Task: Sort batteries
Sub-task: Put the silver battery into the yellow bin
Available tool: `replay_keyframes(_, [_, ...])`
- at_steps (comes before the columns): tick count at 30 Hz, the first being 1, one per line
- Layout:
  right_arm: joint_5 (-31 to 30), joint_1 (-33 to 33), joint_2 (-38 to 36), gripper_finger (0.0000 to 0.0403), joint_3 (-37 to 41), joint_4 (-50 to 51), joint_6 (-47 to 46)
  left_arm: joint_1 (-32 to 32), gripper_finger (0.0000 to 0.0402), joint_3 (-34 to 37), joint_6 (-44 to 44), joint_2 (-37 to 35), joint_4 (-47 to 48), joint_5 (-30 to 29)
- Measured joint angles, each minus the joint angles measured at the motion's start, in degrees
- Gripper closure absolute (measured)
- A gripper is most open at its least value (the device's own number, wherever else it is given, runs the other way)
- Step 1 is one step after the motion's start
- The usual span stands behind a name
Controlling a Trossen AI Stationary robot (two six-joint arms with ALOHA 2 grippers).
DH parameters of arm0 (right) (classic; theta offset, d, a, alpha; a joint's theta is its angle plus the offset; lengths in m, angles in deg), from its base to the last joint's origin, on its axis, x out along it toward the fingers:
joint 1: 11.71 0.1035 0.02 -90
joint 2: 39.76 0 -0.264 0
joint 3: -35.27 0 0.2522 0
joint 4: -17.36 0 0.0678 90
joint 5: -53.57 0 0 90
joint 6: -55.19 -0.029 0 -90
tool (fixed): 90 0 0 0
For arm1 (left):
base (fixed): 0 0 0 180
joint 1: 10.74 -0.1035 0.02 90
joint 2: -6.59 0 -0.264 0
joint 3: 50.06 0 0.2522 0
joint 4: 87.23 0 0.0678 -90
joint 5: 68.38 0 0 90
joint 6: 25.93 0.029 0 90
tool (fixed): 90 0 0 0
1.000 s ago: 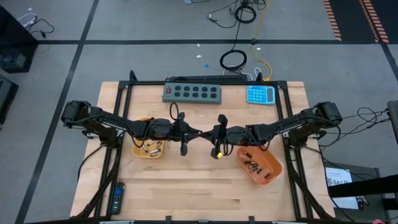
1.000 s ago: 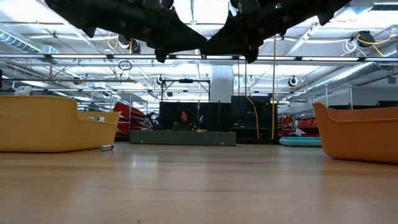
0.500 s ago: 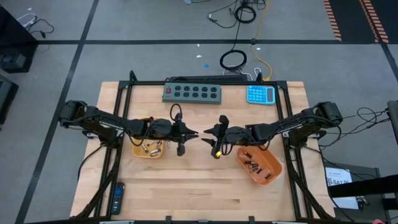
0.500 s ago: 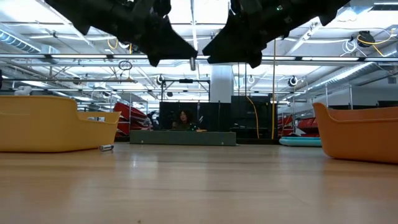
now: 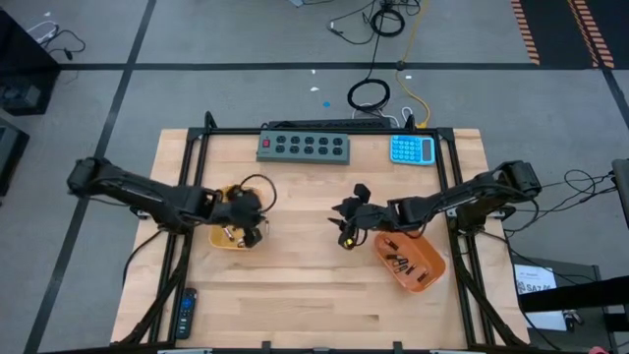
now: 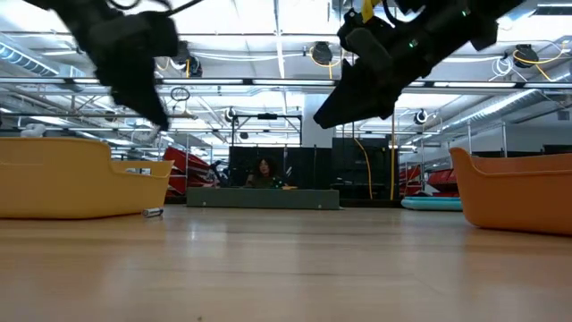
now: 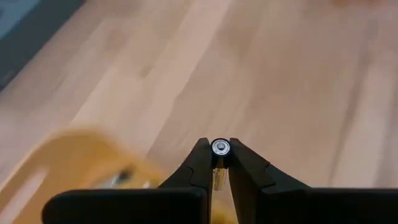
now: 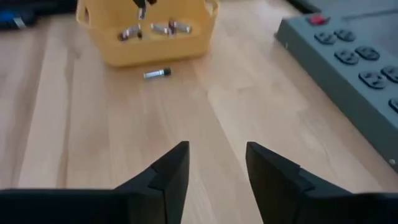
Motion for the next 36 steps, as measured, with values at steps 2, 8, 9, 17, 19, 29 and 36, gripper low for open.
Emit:
replay_keyframes(2, [-0.23,-0.04,0.0,0.0255,2.56,-5.75,0.46,1.49,0.0368,-0.02,-5.64,-0.72,6.01,-2.78])
replay_keyframes(8, [-0.25,-0.48,0.0,0.026,8.17,-17.69,1.92,3.83,0.0356,2.44,-17.84,-0.58,12.84,-5.64])
replay_keyframes(9, [-0.26,-0.51,0.0,0.026,8.45,-18.34,2.15,3.84,0.035,3.21,-19.02,-0.48,12.63,-5.83])
replay_keyframes(17, [-0.17,-0.52,0.0,0.026,8.53,-18.67,4.66,3.8,0.03,5.07,-21.9,-0.31,12.19,-6.11])
replay_keyframes(19, [-0.19,-0.52,0.0,0.026,8.53,-18.63,4.86,3.8,0.0292,5.04,-21.26,-0.3,12.31,-6.11])
replay_keyframes(29, [-0.17,-0.55,0.0,0.026,8.53,-18.51,4.9,2.11,0.027,0.25,-2.5,1.29,1.97,-4.11])
replay_keyframes(36, [-0.18,-0.55,0.0,0.026,8.51,-17.35,4.83,0.73,0.0178,-3.89,12.61,9.87,-0.34,-1.17])
